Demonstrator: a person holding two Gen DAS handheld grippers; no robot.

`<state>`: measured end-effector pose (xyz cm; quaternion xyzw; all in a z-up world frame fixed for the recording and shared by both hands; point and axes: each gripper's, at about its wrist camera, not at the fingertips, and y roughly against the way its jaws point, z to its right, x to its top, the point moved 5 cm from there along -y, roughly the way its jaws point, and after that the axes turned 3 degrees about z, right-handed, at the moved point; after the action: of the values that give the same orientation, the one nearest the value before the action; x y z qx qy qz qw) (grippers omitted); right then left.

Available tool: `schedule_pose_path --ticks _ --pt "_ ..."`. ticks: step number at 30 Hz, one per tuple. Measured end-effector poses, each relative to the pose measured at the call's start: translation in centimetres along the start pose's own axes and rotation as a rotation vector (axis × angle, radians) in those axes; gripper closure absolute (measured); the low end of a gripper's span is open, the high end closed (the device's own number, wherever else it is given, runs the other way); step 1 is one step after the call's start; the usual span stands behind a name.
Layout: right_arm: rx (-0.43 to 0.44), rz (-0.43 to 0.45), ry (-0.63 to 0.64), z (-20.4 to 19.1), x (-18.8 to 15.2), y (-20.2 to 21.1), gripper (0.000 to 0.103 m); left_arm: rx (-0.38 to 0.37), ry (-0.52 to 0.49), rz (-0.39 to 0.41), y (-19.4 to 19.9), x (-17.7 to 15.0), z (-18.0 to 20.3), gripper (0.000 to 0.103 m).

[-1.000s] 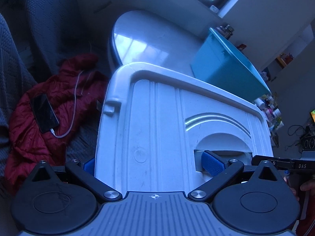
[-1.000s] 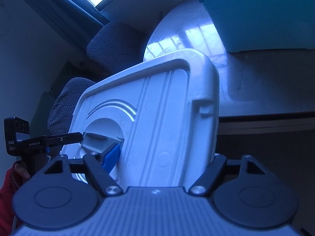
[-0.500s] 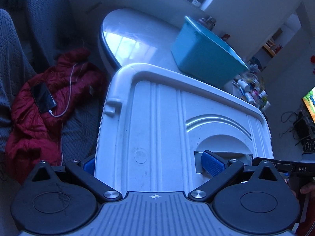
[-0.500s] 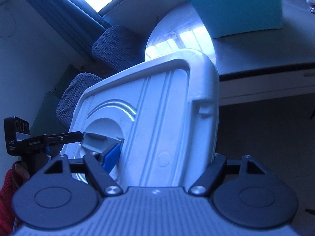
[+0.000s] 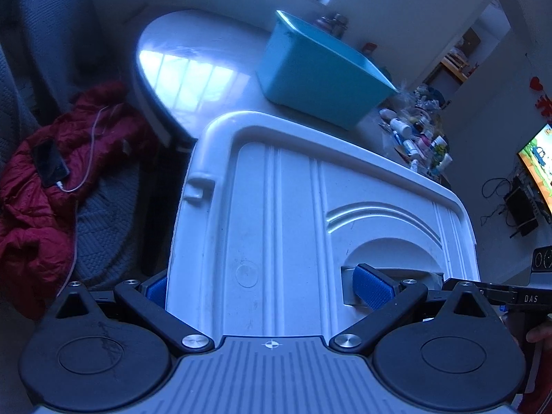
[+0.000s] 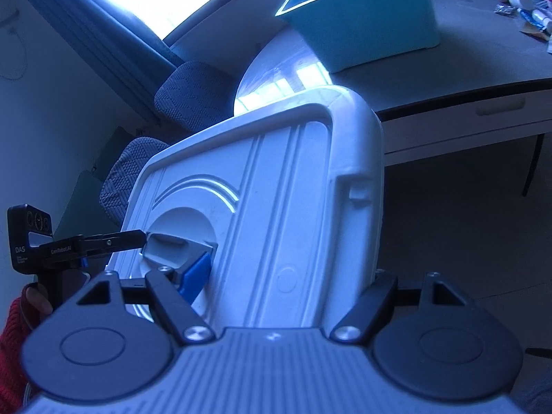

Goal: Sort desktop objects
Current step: 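Carry the held white lid with both grippers over the teal bin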

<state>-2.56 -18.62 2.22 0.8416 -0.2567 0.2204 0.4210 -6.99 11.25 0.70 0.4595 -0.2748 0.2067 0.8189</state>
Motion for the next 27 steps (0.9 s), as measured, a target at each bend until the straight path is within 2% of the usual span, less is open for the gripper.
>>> schedule_pose_path --ticks 6,16,27 --pt "0.013 -0.007 -0.001 3.2 1.1 1.8 0.026 0.021 0.004 0.009 -1.3 -0.7 4.5 0.001" --pt "0.073 -0.019 0.027 7.5 3.2 4.1 0.026 0.095 0.029 0.068 -2.5 -1.1 10.6 0.001" --pt "0.137 -0.054 0.038 11.7 4.7 6.7 0.026 0.177 0.058 0.077 -3.4 -0.8 16.3 0.001"
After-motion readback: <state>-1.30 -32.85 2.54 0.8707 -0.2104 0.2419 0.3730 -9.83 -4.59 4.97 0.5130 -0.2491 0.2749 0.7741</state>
